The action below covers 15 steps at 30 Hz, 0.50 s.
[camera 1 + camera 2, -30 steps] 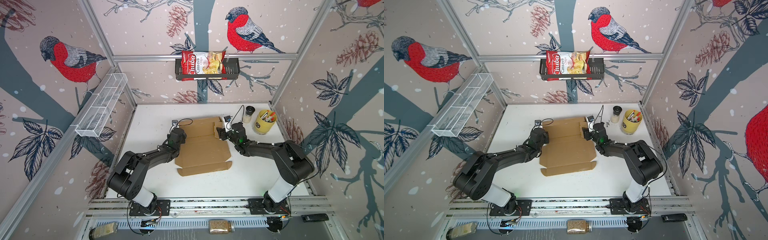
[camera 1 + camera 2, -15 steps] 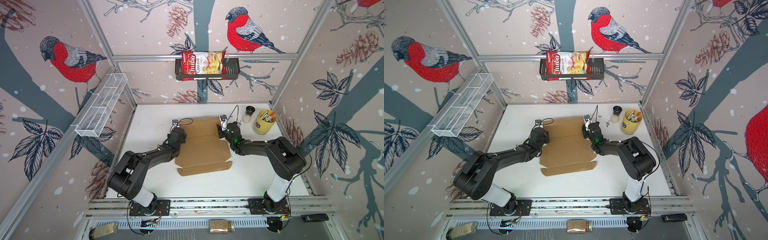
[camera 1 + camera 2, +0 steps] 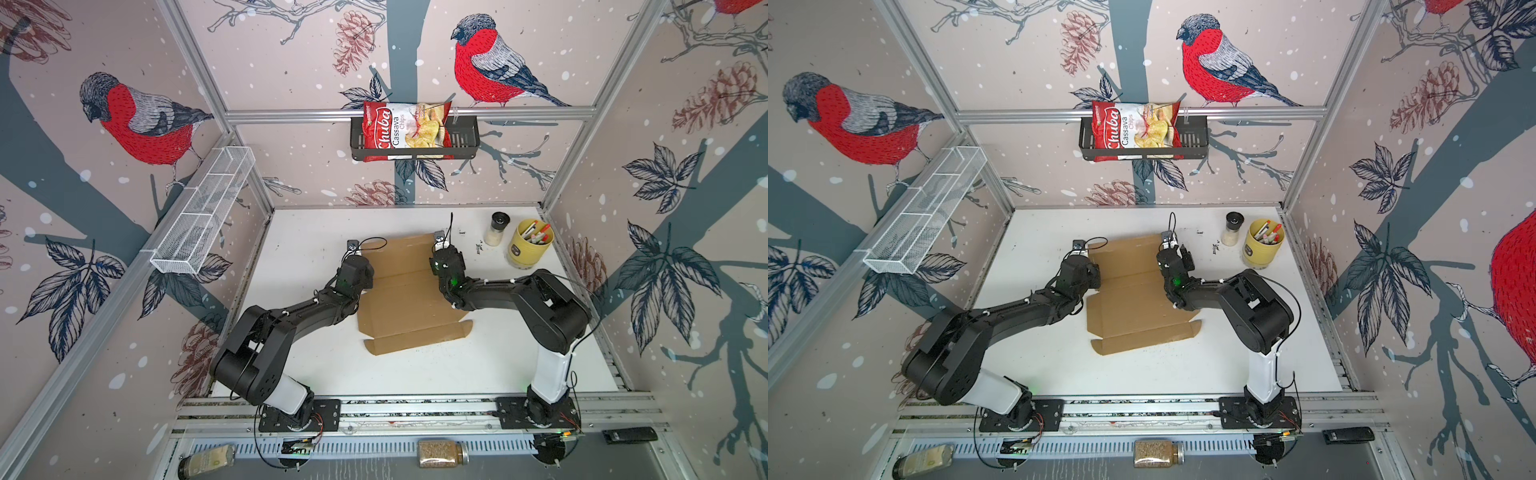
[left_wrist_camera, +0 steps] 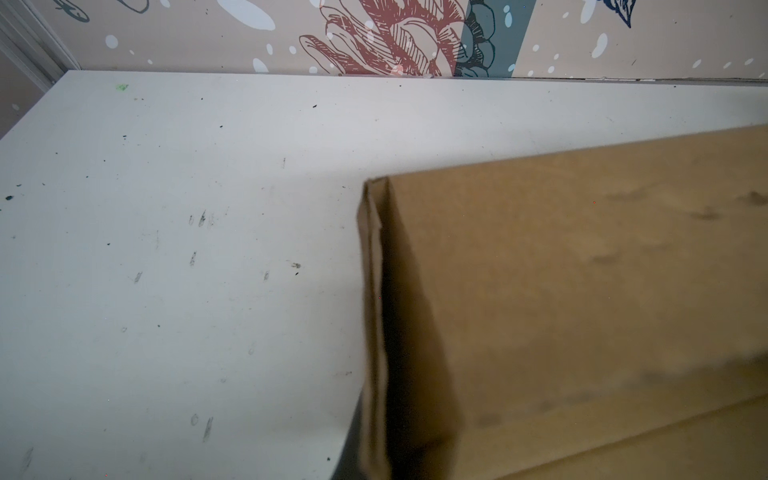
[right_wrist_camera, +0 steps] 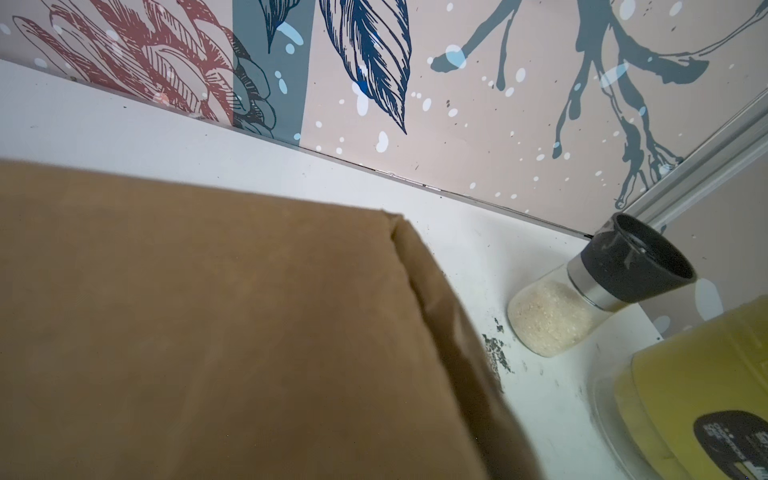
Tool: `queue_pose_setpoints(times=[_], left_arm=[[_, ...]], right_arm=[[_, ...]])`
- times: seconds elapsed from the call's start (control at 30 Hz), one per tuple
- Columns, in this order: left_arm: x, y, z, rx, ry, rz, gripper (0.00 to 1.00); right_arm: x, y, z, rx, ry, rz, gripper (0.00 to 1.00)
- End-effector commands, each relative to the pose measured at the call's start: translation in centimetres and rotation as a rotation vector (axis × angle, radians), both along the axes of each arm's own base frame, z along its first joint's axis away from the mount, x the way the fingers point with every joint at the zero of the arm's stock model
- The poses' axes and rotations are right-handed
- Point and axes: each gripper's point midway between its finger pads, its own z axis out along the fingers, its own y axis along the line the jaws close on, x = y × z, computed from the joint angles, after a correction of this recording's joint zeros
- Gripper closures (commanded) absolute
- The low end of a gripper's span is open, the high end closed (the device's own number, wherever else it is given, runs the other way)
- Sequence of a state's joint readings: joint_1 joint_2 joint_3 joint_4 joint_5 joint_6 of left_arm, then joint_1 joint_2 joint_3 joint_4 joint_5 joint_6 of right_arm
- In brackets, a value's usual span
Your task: Fold the paper box
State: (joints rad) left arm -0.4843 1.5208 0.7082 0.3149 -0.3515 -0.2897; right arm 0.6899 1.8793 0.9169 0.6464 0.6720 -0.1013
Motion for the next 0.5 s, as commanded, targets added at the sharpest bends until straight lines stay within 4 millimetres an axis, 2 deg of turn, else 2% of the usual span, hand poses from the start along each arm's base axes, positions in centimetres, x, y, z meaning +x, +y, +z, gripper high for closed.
queue_pose_setpoints(times=[0.0,0.07,0.23,0.47], left_arm=[[-0.3,0.6,-0.9,0.029,0.046,0.018,1.0],[-0.3,0.5,-0.8,0.028,0.043,0.017,1.0],[-0.3,0.6,-0.8,0.026,0.041,0.02,1.0],[-0.3,0.6,-1.0,0.028,0.043,0.02,1.0]], right_arm=[[-0.7,1.4,0.3,0.09,0.033,0.123,0.45],[-1.6,2.0,0.4,0.147,0.059,0.209,0.4],[-3.0,2.1,-0.6,0.155,0.119,0.242,0.34],[-3.4,-1.5,-2.2,0.118,0.126,0.046,0.36]])
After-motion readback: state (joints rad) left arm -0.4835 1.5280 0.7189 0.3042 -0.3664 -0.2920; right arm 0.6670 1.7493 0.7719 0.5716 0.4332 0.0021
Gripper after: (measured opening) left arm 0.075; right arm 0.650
